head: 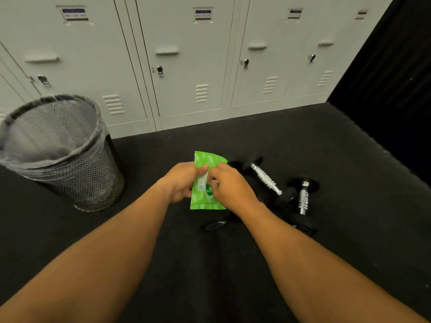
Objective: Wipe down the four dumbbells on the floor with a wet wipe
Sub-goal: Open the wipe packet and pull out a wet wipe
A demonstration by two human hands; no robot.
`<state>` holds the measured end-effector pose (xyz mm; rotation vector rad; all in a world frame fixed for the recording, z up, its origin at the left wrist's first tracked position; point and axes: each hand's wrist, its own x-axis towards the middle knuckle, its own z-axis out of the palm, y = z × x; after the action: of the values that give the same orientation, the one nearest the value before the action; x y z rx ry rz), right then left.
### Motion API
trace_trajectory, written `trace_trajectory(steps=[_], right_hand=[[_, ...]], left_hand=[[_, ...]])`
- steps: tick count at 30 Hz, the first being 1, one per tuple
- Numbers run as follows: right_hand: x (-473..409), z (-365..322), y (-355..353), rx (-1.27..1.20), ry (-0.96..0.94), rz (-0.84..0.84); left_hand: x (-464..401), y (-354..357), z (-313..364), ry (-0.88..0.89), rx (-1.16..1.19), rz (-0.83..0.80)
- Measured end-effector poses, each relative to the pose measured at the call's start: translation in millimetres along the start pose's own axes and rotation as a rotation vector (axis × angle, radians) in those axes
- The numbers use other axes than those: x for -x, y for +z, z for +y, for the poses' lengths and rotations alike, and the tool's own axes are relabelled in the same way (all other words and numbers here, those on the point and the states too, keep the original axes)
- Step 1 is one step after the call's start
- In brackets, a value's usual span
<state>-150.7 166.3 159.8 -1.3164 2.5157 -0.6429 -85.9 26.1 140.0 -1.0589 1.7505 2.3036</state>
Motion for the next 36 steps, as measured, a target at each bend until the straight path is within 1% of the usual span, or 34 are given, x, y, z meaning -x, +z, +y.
trace_trajectory(steps=[6,9,11,13,17,21,27,36], right_hand=[[18.0,21.1,-21.1,-0.03,-0.033,0.142],[26.5,30.6,-26.9,-0.028,-0.043,0.166],[31.0,34.5,-31.8,-0.036,-0.018,0.187],[34.0,35.6,-37.5,-0.046,0.039,0.218],[32.6,39.7,-47.6,-0.115,0.265,0.228],[29.0,43.7,-50.6,-0.159,0.368,0.276],[24.9,40.6,-51.0,-0.113,0.409,0.278],[21.7,36.0,-49.5,-0.007,0.392,0.22]], left_hand=[[-5.0,29.6,17.8,0.019,0.024,0.046],[-6.7,43.8,25.5,0.032,0.048,0.052],[-7.4,53.2,28.1,0.04,0.052,0.046],[-8.8,60.6,29.7,0.054,0.053,0.038],[-11.4,68.8,32.5,0.082,0.065,0.024],[-11.0,73.6,33.1,0.115,0.038,-0.012],[-6.1,81.0,32.0,0.146,0.025,-0.038],[-4.3,82.8,27.8,0.153,0.022,-0.059]])
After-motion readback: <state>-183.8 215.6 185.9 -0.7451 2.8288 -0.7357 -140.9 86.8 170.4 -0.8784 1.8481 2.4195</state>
